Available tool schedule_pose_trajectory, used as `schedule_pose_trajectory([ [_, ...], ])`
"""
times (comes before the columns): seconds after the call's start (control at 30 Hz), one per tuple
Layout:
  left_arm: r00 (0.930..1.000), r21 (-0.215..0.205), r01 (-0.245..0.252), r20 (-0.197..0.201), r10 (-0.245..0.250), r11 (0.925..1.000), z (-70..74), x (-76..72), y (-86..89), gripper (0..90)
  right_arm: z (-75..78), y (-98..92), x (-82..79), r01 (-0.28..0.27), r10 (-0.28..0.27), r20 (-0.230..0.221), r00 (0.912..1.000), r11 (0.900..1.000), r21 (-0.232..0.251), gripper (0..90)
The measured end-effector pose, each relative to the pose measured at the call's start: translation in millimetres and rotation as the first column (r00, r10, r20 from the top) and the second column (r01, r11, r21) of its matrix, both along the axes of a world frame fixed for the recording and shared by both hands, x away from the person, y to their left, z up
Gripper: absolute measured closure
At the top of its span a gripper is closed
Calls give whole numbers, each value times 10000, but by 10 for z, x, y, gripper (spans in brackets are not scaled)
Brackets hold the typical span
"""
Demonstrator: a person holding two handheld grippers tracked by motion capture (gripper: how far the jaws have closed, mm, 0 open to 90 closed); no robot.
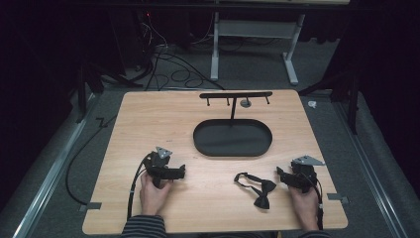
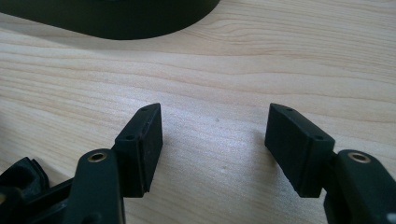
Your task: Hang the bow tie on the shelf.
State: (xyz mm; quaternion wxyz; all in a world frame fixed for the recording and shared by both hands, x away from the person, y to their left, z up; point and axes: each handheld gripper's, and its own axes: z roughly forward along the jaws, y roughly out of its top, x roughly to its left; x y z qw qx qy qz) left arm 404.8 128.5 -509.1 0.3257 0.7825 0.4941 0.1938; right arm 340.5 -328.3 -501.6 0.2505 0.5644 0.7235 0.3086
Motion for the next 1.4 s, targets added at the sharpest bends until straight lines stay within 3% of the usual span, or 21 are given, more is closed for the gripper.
schedule_pose_trajectory([
  [1.4,9999,10,104,-11,-104,9999,1,-6,9,6,3,27,-2,51,-51,-3,10000,10000,9,420],
])
